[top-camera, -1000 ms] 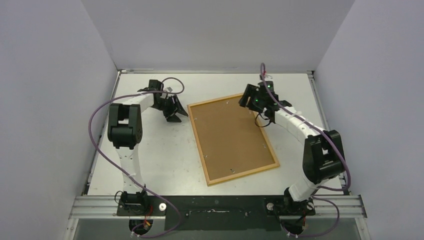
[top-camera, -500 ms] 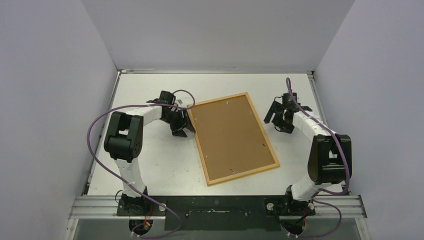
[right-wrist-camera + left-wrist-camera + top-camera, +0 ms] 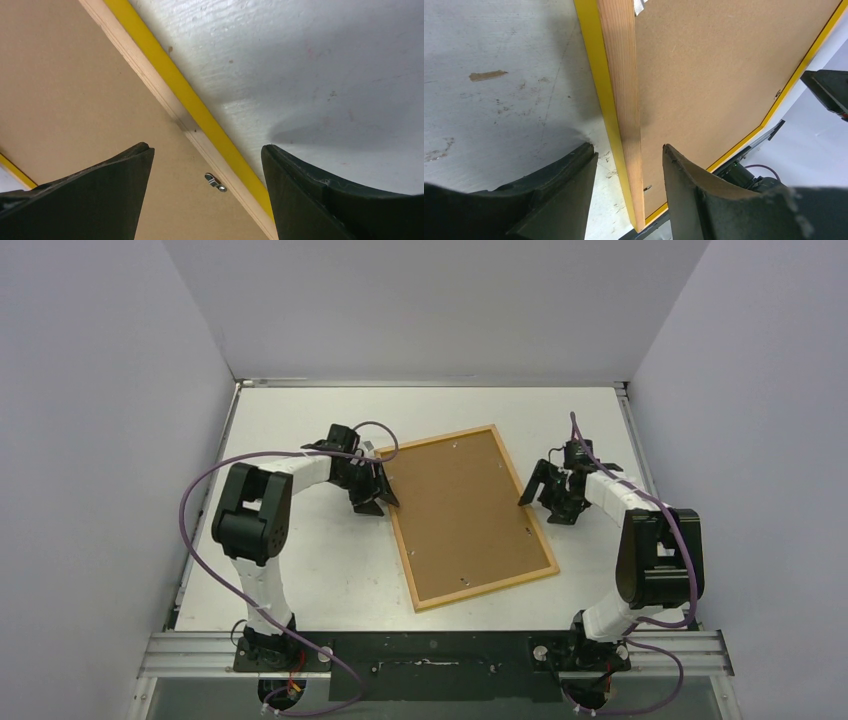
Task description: Put the photo into the frame
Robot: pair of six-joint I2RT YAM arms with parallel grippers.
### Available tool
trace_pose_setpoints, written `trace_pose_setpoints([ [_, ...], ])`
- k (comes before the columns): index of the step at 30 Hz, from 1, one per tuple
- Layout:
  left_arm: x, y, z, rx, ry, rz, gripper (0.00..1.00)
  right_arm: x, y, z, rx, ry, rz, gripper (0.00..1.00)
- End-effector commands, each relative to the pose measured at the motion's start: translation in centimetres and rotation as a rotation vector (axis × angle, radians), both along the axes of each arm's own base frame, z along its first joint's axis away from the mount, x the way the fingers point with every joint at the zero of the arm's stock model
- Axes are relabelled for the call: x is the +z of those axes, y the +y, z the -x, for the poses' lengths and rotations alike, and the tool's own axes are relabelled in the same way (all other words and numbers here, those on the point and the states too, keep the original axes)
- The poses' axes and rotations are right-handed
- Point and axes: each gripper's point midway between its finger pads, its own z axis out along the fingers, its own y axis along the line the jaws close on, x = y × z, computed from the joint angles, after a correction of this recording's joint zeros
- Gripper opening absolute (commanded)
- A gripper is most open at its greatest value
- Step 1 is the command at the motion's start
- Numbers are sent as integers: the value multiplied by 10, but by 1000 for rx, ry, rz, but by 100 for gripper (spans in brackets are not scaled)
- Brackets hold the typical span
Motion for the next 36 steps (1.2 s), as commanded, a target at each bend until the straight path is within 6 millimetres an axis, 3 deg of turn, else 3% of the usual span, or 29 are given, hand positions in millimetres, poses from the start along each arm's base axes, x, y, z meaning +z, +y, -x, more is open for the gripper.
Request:
trace_pose_setpoints([
  [1,-1,-7,-10,0,-17,24,48,-2,10,6,13,11,-70,81],
  [9,7,-13,-26,0,-27,60,46,-4,33,19,67,38,-150,80],
  [16,12,-7,-49,42,-38,94,44,1,66,26,121,24,-103,78],
  [23,16,3,-79,73,-60,123,44,11,111,4,171,-56,-89,77],
  [28,15,13,-112,103,-107,111,40,17,140,-14,236,-101,-49,77],
  [31,12,25,-123,125,-124,54,40,20,144,-18,258,-118,-8,78],
  [36,16,51,-118,155,-150,-15,50,36,117,-16,238,-158,141,79],
])
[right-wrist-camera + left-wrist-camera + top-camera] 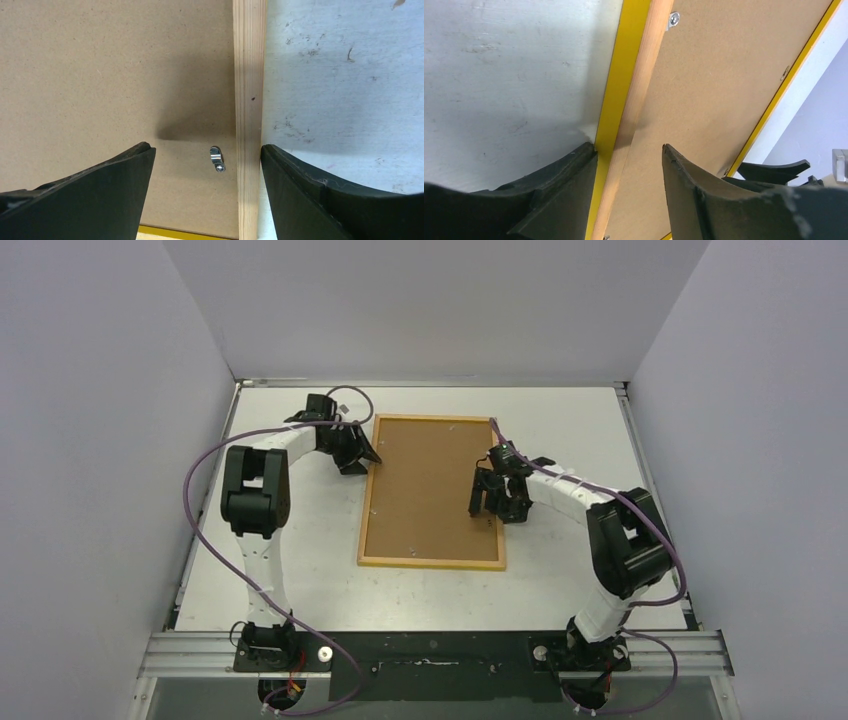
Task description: Put the photo into the frame
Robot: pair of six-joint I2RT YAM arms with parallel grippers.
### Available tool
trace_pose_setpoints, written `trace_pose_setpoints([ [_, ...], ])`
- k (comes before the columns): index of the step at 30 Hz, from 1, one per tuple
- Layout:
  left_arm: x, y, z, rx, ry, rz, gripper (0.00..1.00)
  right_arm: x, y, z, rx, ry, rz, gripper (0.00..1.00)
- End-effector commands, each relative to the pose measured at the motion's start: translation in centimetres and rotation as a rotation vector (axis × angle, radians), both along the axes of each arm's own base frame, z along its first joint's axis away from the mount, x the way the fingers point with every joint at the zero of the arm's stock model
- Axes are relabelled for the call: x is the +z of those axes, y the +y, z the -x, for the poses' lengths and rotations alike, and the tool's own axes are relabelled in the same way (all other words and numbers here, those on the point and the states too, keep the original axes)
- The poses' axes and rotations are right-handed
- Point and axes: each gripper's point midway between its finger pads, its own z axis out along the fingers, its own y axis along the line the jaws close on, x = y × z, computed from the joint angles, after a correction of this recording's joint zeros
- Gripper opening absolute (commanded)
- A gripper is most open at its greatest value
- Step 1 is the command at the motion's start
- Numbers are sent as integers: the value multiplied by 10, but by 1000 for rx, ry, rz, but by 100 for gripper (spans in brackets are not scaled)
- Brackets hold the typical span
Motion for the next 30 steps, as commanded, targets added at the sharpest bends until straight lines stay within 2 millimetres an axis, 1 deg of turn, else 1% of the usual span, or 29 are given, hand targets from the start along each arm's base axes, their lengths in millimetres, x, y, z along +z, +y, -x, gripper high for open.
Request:
trace_pose_setpoints([
  [1,16,12,8,-9,-30,-31,52,50,-5,-29,-20,-190,44,79],
  [2,18,17,11,-6,-34,-36,55,55,-13,-28,-27,-204,76,79],
  [4,23,23,18,-3,-42,-41,59,67,-20,-28,-26,-235,106,79],
  [5,25,26,23,-3,-43,-42,60,71,-20,-28,-22,-245,109,79],
  [7,27,28,36,-11,-34,-41,61,72,-12,-26,6,-231,77,78],
  [9,30,29,49,-17,-27,-39,60,69,3,-24,54,-216,53,76],
  [11,30,25,65,-30,-17,-14,59,70,23,-21,117,-229,48,74],
  [13,31,21,79,-37,-8,3,57,70,53,-13,200,-223,-17,72],
  [14,30,21,86,-39,0,1,56,69,61,-13,212,-225,-35,70],
  [16,26,20,100,-39,15,-13,54,66,89,-4,276,-215,-102,68],
  [20,21,18,119,-47,41,-36,46,65,137,9,411,-223,-195,64],
  [22,19,17,126,-49,53,-34,43,60,156,18,472,-204,-227,60],
  [25,14,13,134,-64,80,-21,40,50,177,27,521,-164,-267,55],
  [28,10,11,141,-73,105,-21,37,40,188,33,545,-126,-275,51],
  [30,8,11,144,-77,113,-26,35,37,192,37,561,-112,-279,50],
])
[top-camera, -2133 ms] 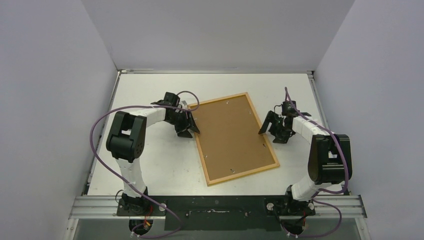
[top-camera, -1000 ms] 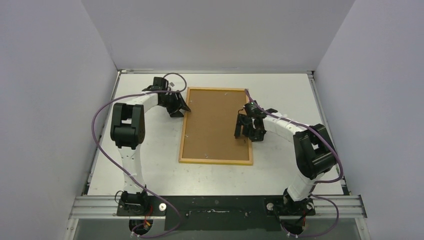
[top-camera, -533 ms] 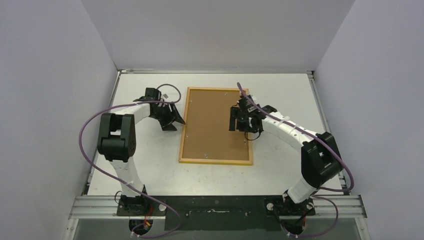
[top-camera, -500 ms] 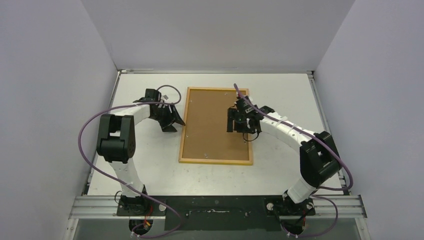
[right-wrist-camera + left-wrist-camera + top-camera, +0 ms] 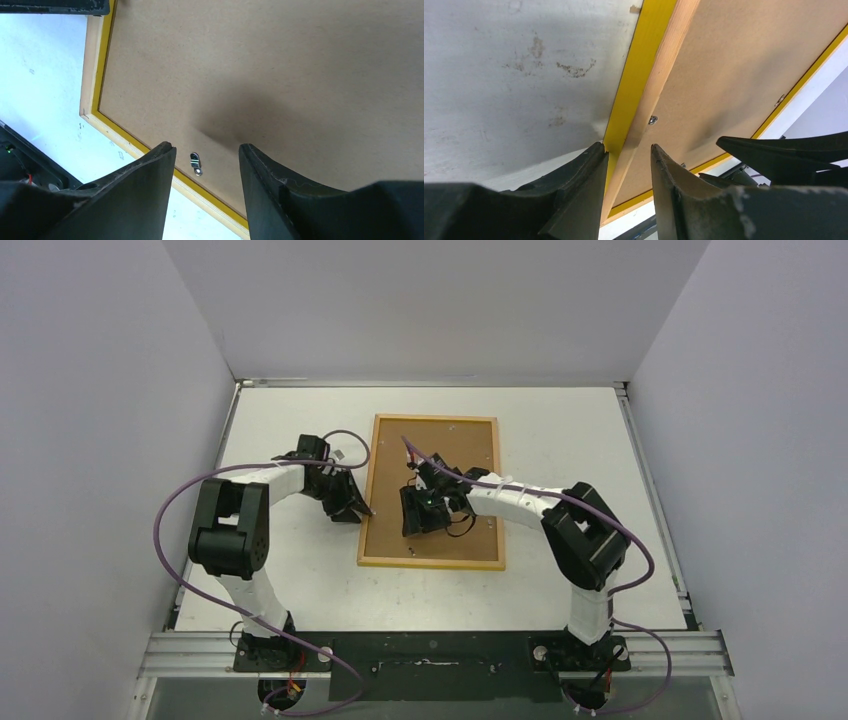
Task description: Put the photo into the frame
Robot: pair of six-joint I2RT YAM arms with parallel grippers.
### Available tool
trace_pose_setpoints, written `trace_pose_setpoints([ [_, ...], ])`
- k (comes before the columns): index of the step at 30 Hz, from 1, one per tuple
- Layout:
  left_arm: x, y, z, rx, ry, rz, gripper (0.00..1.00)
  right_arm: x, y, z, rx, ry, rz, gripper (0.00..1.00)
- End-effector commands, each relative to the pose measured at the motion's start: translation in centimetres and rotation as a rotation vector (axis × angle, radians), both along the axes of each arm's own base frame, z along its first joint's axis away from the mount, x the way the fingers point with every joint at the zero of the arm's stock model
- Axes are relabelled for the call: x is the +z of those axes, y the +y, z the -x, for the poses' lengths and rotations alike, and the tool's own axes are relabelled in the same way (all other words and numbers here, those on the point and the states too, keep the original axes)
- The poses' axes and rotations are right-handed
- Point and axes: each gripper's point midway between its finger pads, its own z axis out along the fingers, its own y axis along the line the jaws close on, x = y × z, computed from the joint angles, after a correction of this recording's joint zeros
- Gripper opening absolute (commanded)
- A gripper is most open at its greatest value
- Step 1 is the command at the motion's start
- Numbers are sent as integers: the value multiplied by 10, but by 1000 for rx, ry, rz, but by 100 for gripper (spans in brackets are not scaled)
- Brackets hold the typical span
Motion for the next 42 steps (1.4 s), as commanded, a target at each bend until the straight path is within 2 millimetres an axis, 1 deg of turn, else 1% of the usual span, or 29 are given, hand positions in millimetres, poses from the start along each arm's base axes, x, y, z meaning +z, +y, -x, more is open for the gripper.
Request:
trace_pose_setpoints([
  [1,8,-4,4,-21,-19,10,34,13,26,0,65,-14,-74,50],
  [5,3,-4,8,-27,0,3,31,8,30,10,106,15,-75,49],
  [10,-2,-3,10,-30,18,-3,26,0,32,21,140,60,-64,37],
  [12,-4,-3,11,-30,24,-2,26,-2,32,25,149,72,-53,35],
  [21,-10,-3,12,-32,44,-1,23,-7,24,31,151,93,-12,35],
  [27,-12,-2,11,-35,50,-5,22,-8,23,37,164,106,-7,35],
  [29,-12,-3,11,-36,51,-5,22,-9,22,37,168,109,-2,34],
  [42,-14,-2,9,-30,59,-9,21,-4,29,42,205,119,-34,32],
])
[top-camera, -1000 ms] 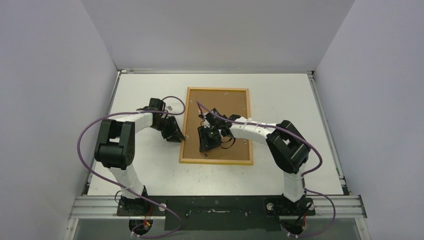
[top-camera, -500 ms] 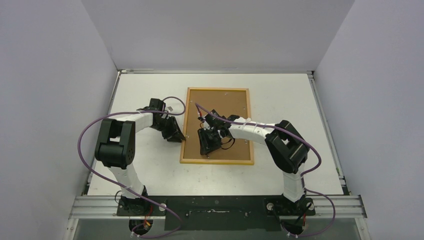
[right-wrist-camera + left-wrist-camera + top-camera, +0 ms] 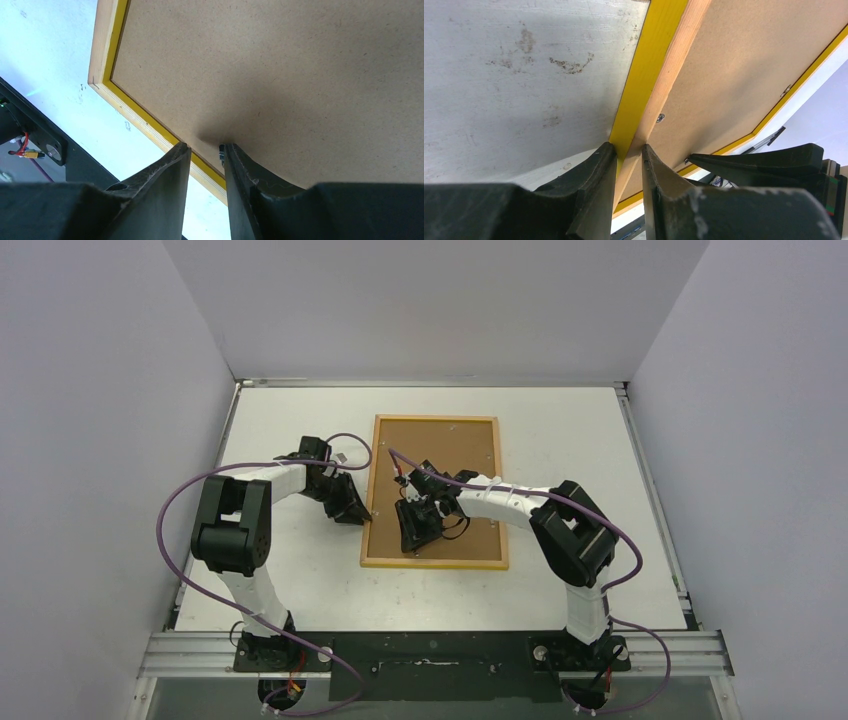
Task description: Put the photo into the frame
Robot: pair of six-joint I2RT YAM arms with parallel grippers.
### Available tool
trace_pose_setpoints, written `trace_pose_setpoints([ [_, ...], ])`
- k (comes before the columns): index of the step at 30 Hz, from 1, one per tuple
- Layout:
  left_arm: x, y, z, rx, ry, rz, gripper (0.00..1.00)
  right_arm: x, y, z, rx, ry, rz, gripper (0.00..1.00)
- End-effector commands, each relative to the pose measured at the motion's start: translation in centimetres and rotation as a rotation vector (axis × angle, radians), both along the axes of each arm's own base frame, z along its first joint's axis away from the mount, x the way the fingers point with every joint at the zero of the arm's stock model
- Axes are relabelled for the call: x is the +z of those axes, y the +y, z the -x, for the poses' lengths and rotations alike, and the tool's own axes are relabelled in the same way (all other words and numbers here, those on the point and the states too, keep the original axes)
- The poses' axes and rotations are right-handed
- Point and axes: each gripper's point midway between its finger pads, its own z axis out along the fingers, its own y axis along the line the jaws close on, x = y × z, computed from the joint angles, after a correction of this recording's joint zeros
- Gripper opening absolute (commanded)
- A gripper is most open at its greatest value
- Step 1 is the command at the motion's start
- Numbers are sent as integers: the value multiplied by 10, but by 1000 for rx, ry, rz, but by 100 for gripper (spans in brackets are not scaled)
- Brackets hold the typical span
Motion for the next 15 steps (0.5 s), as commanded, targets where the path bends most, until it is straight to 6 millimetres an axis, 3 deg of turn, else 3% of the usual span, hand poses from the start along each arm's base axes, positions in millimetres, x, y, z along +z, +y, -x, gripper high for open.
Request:
trace_pose_setpoints([
  [1,-7,2,0,-4,16,-28,21,10,12,2,37,-1,-36,32],
  [15,-9,2,-2,4,19,-25,21,-3,10,19,85,91,-32,34],
])
